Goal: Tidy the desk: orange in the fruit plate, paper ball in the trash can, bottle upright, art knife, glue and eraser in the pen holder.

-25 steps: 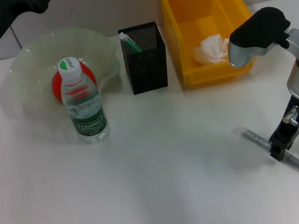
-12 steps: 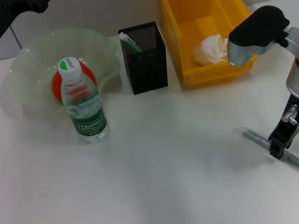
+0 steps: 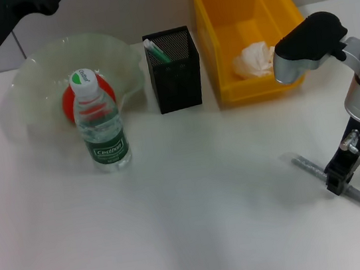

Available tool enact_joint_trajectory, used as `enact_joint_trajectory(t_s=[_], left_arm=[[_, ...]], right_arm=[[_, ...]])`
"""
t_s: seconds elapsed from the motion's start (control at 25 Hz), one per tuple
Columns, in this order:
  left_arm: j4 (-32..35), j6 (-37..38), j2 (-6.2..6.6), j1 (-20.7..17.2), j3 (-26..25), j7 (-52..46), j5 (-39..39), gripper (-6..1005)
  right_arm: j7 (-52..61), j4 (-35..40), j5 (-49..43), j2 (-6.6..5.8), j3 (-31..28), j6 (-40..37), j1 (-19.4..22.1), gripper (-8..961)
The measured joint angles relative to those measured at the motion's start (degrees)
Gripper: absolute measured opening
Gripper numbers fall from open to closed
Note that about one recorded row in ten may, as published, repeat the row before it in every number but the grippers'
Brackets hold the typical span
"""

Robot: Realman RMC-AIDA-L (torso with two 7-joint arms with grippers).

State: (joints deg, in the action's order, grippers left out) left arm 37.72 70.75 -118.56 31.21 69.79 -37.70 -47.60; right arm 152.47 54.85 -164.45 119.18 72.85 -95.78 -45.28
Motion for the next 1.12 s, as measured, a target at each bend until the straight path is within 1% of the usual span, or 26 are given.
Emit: enact_joint_trajectory(t_s=[0.28,0.52,0.8,0.92,0.96,1.0,1.12], left_arm=[[0.00,0.47,0.00,-0.27,-0.01,0.00,0.00,704],[0.00,1.07,0.00,-0.61,0.00,0.00,0.18,704],[0.24,1.44,0.00,-0.99,-0.01,0.00,0.30,704],[0.25,1.60,0.00,-1.08,-0.01,0.00,0.32,704],[0.25,1.67,0.00,-1.10,-0.01,0.00,0.32,704],[0.25,1.67,0.00,-1.10,-0.01,0.00,0.32,704],[0.26,1.68,0.00,-1.10,-0.01,0.00,0.27,704]], right_arm=[[0.13,-0.01,0.00,0.00,0.02,0.00,-0.01,256],[0.81,-0.09,-0.56,0.06,0.01,-0.01,0.02,183],[1.19,0.90,-0.59,0.09,0.03,-0.09,0.26,154],[1.28,3.80,-0.27,0.14,-0.12,-0.41,0.99,142],[1.31,6.56,0.11,0.24,-0.23,-0.45,1.87,138],[1.31,6.56,0.11,0.24,-0.23,-0.45,1.87,137],[1.31,12.26,2.80,0.28,-0.11,0.09,3.84,135]])
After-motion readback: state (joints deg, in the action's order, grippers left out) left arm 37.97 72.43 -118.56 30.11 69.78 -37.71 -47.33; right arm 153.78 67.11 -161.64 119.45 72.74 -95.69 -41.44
